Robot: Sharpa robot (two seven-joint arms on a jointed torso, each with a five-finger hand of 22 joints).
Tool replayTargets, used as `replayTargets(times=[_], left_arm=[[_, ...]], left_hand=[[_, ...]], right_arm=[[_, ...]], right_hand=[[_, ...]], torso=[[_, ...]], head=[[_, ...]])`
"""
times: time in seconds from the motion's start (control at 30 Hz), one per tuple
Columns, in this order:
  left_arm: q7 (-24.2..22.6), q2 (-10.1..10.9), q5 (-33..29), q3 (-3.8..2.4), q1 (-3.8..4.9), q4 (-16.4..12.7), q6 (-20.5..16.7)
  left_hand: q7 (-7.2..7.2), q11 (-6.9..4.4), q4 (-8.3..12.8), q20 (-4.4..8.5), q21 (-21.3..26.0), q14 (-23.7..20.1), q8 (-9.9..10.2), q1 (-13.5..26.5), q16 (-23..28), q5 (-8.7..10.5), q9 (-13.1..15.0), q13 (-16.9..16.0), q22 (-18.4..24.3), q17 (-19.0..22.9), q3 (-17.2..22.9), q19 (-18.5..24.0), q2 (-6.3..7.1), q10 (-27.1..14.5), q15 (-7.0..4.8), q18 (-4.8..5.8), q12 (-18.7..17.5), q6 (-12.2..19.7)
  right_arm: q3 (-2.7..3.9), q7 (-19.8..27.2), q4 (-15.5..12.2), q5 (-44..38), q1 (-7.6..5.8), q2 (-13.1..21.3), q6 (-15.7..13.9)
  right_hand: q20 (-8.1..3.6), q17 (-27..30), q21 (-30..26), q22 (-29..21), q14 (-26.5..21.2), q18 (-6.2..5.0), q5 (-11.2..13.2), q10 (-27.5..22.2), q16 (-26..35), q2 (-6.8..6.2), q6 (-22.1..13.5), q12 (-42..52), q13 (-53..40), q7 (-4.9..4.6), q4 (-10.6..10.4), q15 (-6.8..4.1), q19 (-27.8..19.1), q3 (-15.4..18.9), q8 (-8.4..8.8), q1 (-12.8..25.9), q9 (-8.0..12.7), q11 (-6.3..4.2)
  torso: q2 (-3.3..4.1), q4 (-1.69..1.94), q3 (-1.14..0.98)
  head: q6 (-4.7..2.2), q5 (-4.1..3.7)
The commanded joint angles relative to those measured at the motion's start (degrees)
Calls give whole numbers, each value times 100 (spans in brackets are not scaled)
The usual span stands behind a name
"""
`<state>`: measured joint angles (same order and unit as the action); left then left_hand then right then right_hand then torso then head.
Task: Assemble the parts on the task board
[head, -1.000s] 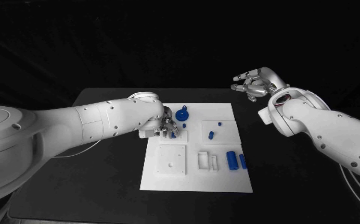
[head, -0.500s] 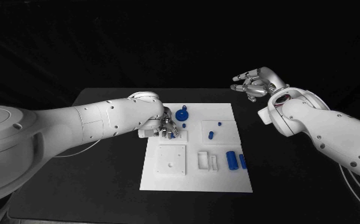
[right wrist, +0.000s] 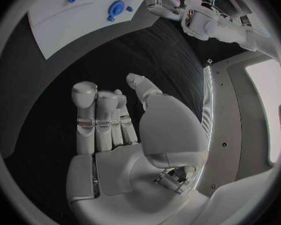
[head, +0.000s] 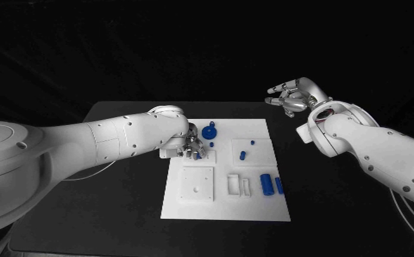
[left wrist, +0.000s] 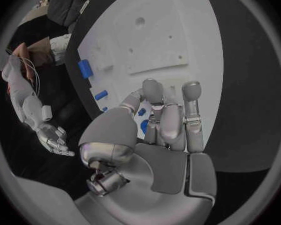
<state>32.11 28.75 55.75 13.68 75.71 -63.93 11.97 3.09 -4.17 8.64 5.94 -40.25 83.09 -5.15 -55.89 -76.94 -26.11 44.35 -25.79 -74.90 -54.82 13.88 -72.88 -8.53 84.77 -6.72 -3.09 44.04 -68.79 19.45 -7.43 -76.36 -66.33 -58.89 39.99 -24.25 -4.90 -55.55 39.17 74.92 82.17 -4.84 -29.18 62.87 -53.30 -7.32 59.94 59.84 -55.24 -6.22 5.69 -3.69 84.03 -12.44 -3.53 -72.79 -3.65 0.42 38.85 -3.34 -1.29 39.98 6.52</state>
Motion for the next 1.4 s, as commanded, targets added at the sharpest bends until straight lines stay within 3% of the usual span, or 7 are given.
replayTargets(times=[0.03,0.8,1.23,1.4], left_arm=[[30,-27,32,3,-3,21,98],[179,-156,-418,3,-2,278,717],[163,-185,-556,3,-2,367,649],[161,-190,-559,3,-2,387,634]], left_hand=[[-626,-129,23,-19,1,3,-40,-107,29,76,14,-3,-136,10,18,12,-122,187,7,-62,22,-1241],[-625,-123,-228,-4,54,-2,-52,132,41,288,62,16,-127,17,-63,40,-225,187,9,-38,29,-1222],[-626,-123,-343,7,53,-4,-64,267,55,358,95,21,-129,24,-38,35,-273,187,5,-32,33,-1215],[-628,-123,-309,7,61,-5,-63,259,59,378,101,23,-127,28,-79,39,-174,186,5,-32,32,-1206]], right_arm=[[3,23,-2,-34,3,-17,67],[3,22,-5,-41,5,-27,65],[2,26,14,-41,10,-50,73],[2,24,15,-42,12,-50,83]], right_hand=[[7,9,-32,479,-35,-61,-30,-37,37,-4,34,-22,8,-16,-1,-12,133,-25,1,72,9,-8],[7,9,-38,478,-35,-62,-42,-42,39,-4,31,-24,12,-17,20,-12,132,-50,2,82,10,-9],[7,9,-38,478,-35,-62,-42,-42,39,-4,31,-24,12,-17,20,-12,132,-50,2,82,10,-9],[7,9,-38,478,-35,-62,-42,-42,39,-4,31,-24,12,-17,20,-12,132,-50,2,82,10,-9]], torso=[[2,-4,-3],[0,6,-4],[0,-6,-3],[2,-1,-2]], head=[[-4,4],[16,-5],[2,5],[-5,-1]])
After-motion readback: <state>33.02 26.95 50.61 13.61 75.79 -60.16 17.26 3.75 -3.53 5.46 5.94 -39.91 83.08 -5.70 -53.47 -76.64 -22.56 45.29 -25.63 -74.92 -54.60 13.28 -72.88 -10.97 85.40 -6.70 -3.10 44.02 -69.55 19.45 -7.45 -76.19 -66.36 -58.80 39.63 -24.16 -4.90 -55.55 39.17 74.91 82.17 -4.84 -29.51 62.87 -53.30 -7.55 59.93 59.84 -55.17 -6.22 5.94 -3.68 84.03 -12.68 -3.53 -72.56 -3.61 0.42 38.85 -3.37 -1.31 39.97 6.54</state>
